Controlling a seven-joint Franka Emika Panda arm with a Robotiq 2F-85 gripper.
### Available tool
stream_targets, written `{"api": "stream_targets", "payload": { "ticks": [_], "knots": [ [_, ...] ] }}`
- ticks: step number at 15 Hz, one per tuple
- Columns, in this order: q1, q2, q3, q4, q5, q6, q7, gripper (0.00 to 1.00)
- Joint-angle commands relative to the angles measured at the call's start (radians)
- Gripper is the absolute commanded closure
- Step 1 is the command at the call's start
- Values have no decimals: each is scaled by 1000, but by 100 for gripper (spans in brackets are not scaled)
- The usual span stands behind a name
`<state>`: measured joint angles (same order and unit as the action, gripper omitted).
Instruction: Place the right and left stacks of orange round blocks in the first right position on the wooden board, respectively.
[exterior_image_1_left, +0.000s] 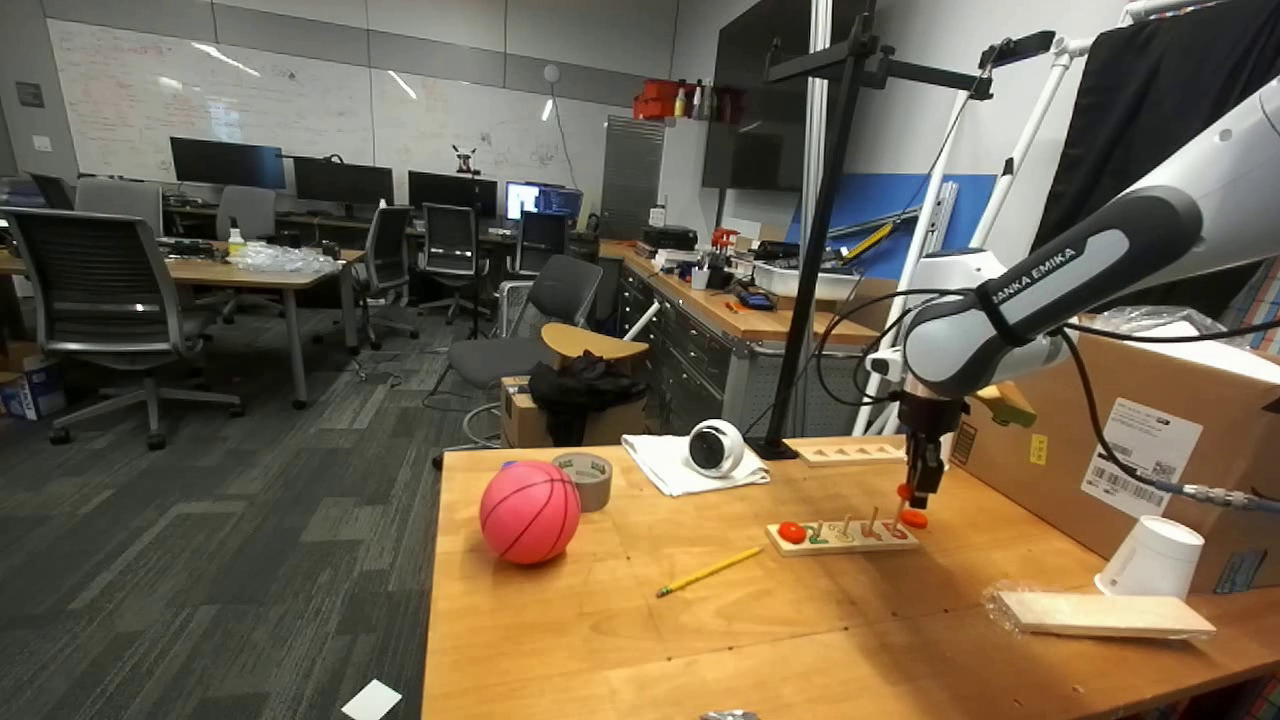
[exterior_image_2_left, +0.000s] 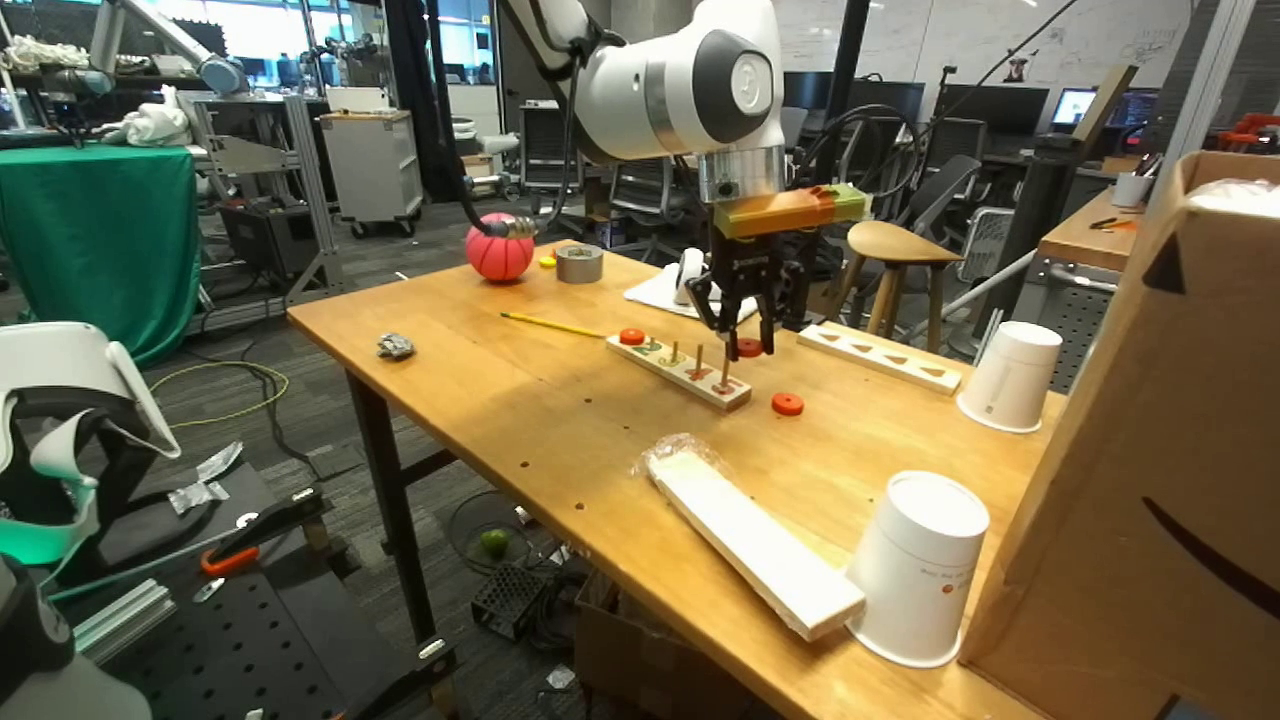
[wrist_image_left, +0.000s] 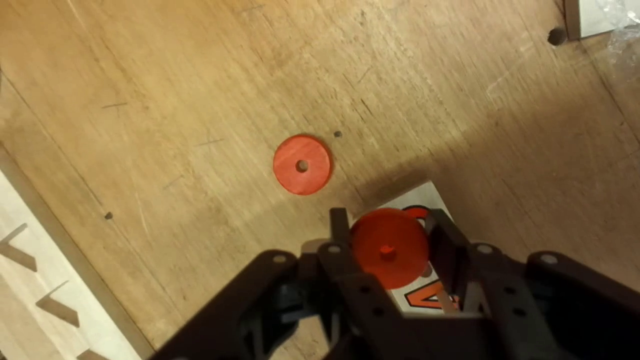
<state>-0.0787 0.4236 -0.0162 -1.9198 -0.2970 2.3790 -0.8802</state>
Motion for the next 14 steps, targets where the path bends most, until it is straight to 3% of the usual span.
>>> {"api": "stream_targets", "payload": {
  "ticks": [1, 14],
  "knots": [
    [-14, -2, 10, 5, 11, -14, -7, 83],
    [2, -20, 11, -2, -19, -9, 8, 83]
  ]
}}
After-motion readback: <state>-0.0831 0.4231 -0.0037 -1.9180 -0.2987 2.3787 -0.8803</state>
